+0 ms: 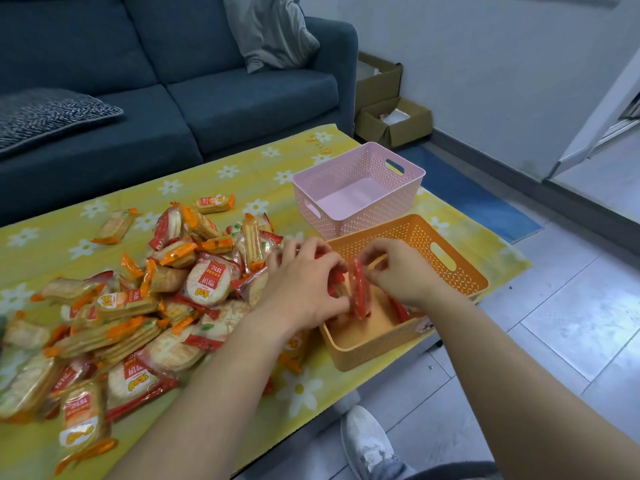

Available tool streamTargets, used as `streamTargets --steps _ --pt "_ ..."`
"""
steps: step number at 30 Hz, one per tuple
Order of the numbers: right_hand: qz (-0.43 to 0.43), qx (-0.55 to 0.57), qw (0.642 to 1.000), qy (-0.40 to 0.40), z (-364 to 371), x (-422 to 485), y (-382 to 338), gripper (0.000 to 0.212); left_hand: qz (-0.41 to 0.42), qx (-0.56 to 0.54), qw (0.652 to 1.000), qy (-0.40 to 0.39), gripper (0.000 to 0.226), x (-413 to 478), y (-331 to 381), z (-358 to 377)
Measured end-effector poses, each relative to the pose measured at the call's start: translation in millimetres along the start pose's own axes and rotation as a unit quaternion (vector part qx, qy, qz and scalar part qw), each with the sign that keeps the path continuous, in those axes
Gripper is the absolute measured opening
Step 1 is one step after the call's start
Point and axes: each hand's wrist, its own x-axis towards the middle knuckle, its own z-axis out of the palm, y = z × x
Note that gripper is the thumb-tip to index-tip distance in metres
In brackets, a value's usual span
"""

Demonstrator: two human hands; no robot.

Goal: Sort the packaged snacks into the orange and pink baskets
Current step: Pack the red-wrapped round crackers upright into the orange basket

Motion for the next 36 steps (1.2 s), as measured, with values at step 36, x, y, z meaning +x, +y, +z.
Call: streamTargets --steps 36 --pt "0.121 -0.006 0.992 -0.036 -7 1 7 0.021 -0.031 0.027 0.998 0.050 0.055 3 15 13"
